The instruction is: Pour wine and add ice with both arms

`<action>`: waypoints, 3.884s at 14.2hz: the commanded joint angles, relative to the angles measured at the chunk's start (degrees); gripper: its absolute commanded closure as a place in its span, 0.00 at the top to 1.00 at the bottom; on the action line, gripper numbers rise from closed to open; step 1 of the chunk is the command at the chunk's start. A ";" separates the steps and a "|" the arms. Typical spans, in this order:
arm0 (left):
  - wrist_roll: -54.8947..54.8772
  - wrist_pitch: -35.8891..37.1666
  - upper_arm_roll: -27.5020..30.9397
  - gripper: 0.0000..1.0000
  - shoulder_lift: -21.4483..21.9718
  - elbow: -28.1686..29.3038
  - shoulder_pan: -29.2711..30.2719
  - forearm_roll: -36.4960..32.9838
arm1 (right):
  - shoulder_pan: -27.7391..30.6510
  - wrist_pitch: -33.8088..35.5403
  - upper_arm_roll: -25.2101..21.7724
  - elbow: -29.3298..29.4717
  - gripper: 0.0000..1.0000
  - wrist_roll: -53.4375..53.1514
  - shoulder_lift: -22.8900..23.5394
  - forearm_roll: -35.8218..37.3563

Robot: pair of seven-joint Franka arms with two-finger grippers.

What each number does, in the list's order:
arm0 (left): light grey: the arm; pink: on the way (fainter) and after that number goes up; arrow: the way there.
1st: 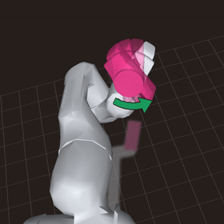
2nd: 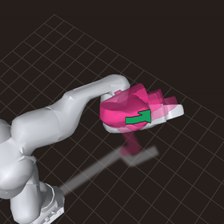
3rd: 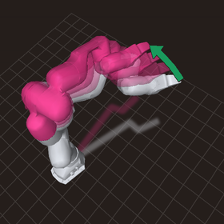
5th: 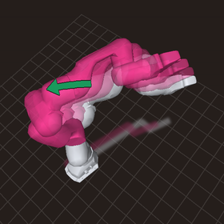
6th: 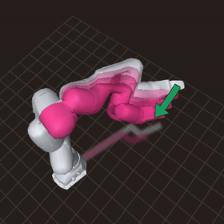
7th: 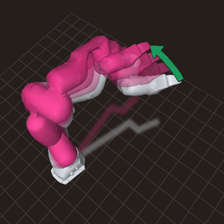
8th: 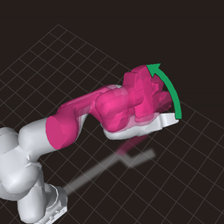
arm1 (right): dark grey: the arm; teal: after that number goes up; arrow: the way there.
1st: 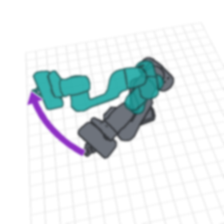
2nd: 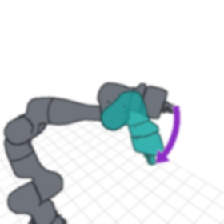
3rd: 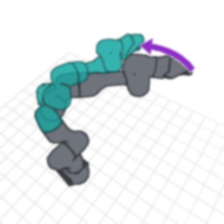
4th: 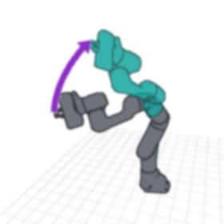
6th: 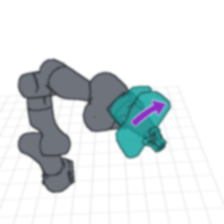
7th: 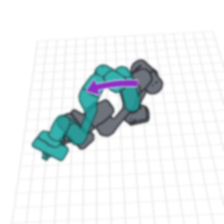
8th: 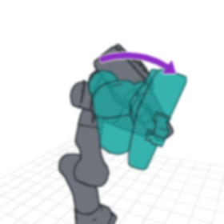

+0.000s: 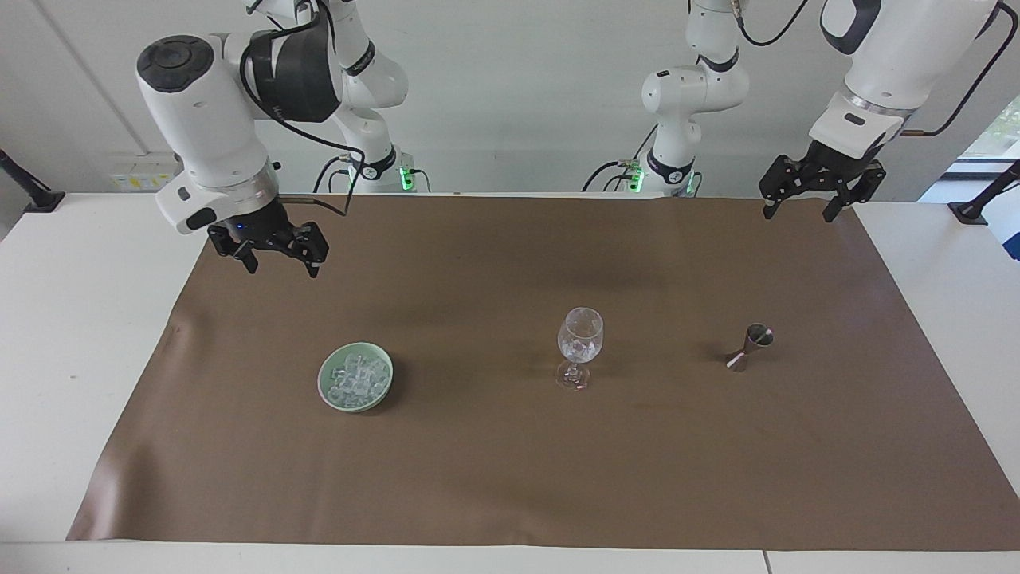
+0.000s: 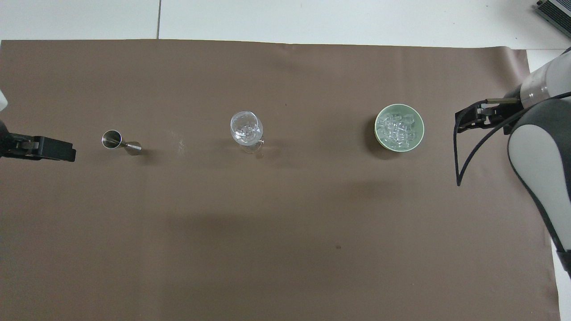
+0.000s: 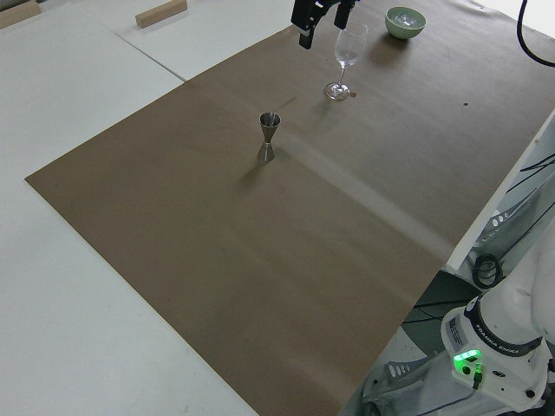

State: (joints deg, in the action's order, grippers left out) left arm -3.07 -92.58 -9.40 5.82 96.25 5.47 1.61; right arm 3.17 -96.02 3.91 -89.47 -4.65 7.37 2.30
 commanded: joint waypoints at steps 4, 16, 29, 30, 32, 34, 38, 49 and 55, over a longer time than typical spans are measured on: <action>0.35 1.26 0.35 1.00 0.68 -0.19 -0.90 -0.29 | 5.44 0.04 0.66 -2.02 1.00 7.81 -1.57 -3.97; 0.26 0.74 0.79 1.00 0.34 -0.54 -0.28 1.20 | 5.44 -0.75 0.31 -1.50 1.00 7.46 -1.57 -3.27; 0.35 1.35 0.79 1.00 -1.34 0.78 -0.20 1.20 | 0.52 0.92 -4.52 -6.41 1.00 8.34 -9.56 -3.36; 0.35 1.61 0.79 1.00 -1.25 0.78 -0.20 1.20 | 0.69 1.79 -4.61 -6.33 1.00 8.95 -9.57 -3.44; 0.35 1.62 0.79 1.00 -0.90 0.78 -0.28 1.20 | 0.52 1.89 -4.61 -6.07 1.00 9.39 -9.48 -3.36; 0.35 1.71 0.79 1.00 -0.55 0.78 -0.20 1.20 | 0.52 1.88 -4.61 -5.63 1.00 9.39 -9.57 -3.09; 0.44 1.71 0.96 1.00 0.58 0.08 -0.20 1.20 | 0.52 3.11 -4.62 -3.88 1.00 9.57 -10.01 -3.09; 0.44 1.79 1.05 1.00 0.77 -0.10 -0.20 1.20 | 0.60 8.74 -6.90 0.53 1.00 9.48 -11.42 -3.00; 0.44 2.05 1.05 1.00 1.30 -0.28 -0.20 1.20 | 0.34 11.64 -6.46 0.53 1.00 9.83 -11.85 -2.92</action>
State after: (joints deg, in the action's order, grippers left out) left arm -3.07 -91.77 -8.79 6.43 96.28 5.49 2.14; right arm 3.58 -85.98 -2.55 -89.33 3.51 -4.01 -0.36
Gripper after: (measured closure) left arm 0.000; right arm 0.000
